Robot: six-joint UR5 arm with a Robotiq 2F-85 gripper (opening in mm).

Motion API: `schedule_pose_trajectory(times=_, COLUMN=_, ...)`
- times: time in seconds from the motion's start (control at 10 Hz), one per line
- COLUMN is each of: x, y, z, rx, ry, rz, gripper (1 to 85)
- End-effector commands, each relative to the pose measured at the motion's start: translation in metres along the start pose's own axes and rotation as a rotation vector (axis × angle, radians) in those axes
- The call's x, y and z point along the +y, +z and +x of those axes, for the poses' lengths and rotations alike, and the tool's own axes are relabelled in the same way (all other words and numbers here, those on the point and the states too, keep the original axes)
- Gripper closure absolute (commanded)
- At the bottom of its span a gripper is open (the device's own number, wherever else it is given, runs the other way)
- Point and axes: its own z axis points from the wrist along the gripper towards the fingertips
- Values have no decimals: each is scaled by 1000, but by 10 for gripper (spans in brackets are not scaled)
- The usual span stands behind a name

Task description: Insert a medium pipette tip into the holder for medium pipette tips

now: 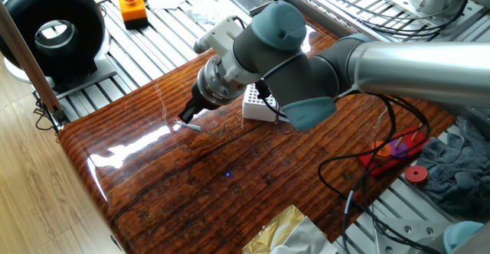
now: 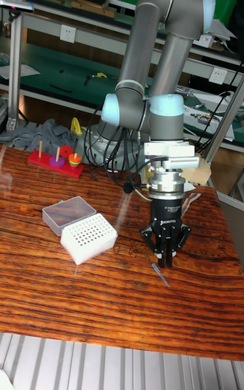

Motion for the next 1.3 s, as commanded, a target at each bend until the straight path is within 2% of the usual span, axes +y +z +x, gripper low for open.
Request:
schedule_pose_trajectory(times=0.0, x=-4, y=0, z=3, rx=2, ry=6, rz=5, gripper=627)
schedule_pose_trajectory(times=0.4, x=0, y=0, z=3, rx=1, ry=-3, rz=-11, gripper=623)
schedule_pose_trajectory(times=0.6, x=-3, y=0, z=9, rx=26, ry=-7, rz=-1, gripper=627)
schedule_pose_trajectory(times=0.8, x=3, y=0, z=9, rx=25, ry=26, rz=-23, gripper=633)
schedule_pose_trajectory(times=1.0, x=-4, y=0, z=11, rx=31, ry=21, rz=4, gripper=637)
schedule_pose_trajectory(times=1.2, x=-4, y=0, z=9, rx=26, ry=37, rz=1, gripper=637)
